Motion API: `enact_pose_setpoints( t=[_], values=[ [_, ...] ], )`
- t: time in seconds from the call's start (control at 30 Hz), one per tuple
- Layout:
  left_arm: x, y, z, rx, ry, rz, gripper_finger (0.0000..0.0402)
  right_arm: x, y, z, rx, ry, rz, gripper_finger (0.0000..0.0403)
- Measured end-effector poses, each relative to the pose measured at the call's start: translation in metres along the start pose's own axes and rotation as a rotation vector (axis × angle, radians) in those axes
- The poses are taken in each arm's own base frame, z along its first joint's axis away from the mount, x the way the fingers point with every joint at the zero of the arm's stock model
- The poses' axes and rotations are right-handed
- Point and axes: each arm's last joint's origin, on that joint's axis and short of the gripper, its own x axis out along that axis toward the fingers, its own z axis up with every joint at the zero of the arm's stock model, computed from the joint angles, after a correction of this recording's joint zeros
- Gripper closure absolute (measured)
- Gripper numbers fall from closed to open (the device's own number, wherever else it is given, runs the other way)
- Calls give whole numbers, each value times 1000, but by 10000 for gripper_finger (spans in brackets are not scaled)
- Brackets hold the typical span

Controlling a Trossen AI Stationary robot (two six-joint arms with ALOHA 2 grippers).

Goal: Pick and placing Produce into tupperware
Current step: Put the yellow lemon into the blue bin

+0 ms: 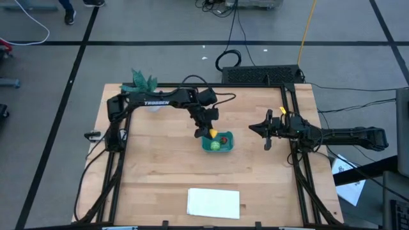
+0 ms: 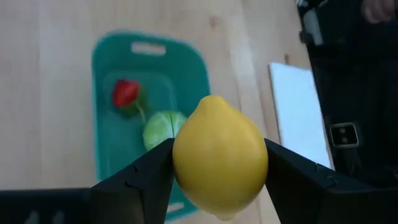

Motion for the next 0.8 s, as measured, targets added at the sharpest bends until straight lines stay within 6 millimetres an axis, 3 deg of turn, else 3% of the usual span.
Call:
enact_pose_setpoints(
  t=[0.53,0.8],
  values=[
    [12,8,2,98,59,122,177,0,0,0,-14,0,0,403],
    [25,-4,9,265,62,215,177,0,0,0,-12,0,0,403]
  ],
)
